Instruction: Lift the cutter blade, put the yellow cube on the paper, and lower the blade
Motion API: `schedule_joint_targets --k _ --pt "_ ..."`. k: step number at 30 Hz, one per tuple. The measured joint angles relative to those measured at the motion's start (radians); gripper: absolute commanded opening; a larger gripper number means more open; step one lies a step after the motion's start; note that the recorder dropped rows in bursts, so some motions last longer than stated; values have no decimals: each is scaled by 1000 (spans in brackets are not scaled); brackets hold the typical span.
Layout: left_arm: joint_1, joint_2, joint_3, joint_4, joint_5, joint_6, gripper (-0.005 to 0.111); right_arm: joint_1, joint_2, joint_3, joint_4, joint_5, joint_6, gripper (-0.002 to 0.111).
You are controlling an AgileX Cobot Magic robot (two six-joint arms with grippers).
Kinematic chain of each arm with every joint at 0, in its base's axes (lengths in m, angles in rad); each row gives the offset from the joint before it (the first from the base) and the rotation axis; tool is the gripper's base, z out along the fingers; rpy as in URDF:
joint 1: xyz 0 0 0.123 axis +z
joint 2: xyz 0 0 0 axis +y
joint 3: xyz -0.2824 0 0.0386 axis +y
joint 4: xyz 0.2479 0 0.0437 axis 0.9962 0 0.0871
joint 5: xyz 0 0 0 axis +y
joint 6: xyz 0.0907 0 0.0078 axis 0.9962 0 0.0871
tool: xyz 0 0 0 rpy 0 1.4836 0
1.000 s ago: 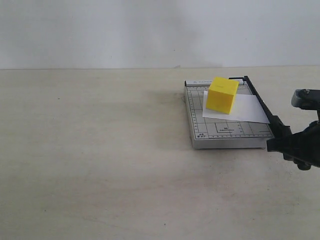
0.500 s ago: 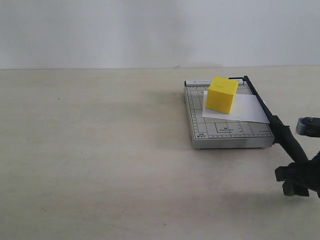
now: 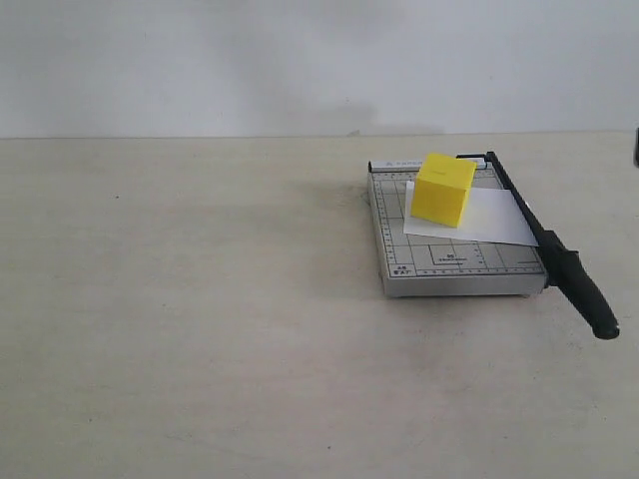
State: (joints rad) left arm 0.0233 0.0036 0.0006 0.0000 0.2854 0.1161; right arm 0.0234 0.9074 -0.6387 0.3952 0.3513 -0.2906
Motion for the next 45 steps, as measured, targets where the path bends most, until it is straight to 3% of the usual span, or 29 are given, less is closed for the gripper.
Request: schedule_joint_targets --k 8,19,45 --pt "0 0 0 0 0 0 4 0 -458 180 50 -77 -49 4" --pt "0 0 0 0 0 0 4 -1 -853 335 112 19 -49 4" --pt "0 0 0 0 0 0 4 -1 -901 399 111 -143 31 4"
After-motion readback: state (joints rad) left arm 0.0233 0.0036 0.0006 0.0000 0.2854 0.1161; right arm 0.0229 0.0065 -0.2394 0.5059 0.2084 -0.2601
